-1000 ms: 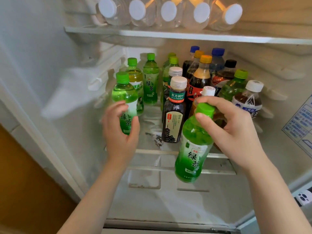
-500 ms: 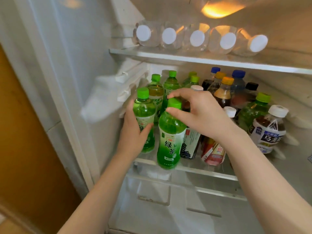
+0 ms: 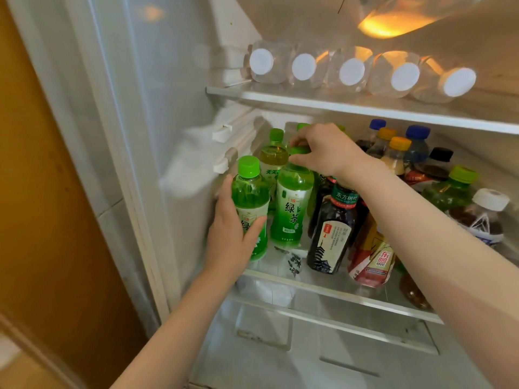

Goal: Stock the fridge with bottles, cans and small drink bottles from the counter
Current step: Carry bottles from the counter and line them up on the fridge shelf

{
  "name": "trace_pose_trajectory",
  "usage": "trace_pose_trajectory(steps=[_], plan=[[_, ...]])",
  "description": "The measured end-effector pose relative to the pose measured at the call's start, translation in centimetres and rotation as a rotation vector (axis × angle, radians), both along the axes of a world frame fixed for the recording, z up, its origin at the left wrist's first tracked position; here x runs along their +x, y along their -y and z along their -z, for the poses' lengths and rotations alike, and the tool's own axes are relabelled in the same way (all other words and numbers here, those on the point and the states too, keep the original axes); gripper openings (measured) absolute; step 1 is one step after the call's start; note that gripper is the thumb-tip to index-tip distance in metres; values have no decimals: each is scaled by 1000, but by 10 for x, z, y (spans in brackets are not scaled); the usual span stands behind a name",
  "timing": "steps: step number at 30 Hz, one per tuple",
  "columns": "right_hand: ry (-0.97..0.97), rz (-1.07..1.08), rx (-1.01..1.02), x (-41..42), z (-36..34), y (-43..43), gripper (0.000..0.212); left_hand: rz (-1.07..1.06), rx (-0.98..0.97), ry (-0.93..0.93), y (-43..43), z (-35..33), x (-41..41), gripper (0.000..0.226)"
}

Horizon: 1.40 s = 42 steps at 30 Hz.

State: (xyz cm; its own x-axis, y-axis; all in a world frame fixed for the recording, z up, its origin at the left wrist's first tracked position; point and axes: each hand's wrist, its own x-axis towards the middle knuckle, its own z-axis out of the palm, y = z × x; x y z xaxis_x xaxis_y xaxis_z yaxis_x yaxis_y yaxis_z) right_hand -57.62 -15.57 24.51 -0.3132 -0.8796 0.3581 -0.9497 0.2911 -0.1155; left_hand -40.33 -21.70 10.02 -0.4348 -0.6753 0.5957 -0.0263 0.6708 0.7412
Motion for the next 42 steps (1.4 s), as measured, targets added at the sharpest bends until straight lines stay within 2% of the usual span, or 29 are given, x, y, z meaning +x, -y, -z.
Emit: trace_pose_trajectory(steps=[6,12,15,17,20,23,25,29,30,33,35,37,40,42], plan=[[-35,96,-39,-11,2,12,34,34,-21,73,5,-2,-1,89],[-22,122,-101,-3,2,-10,59,104,-7,75,11,-7,-6,89],[-69,75,-233,10,6,-39,46,115,5,45,12,-8,-6,88],[-47,31,-401,22,15,-59,35,119,1,47,9,-8,-6,87],[20,12,-629,39,32,-83,26,125,-33,79,3,-8,-7,87],[172,11,-717,51,48,-95,23,145,-74,118,-6,-6,-9,89],[256,8,-719,54,57,-99,25,157,-115,138,-12,-5,-10,90],[339,-13,-535,60,67,-100,46,220,-217,198,-27,-4,-12,92],[329,-12,-511,61,70,-99,45,224,-271,210,-32,-4,-12,93],[319,-30,-574,64,79,-100,22,234,-409,242,-38,-7,-12,95],[313,-23,-628,65,85,-102,21,366,-278,252,-34,-17,-8,88],[316,10,-667,66,90,-104,28,461,-107,163,-23,-30,-7,66],[315,52,-680,65,90,-103,35,326,-59,-22,2,-56,-22,48],[297,59,-669,64,89,-101,32,218,-109,23,16,-74,-41,44]])
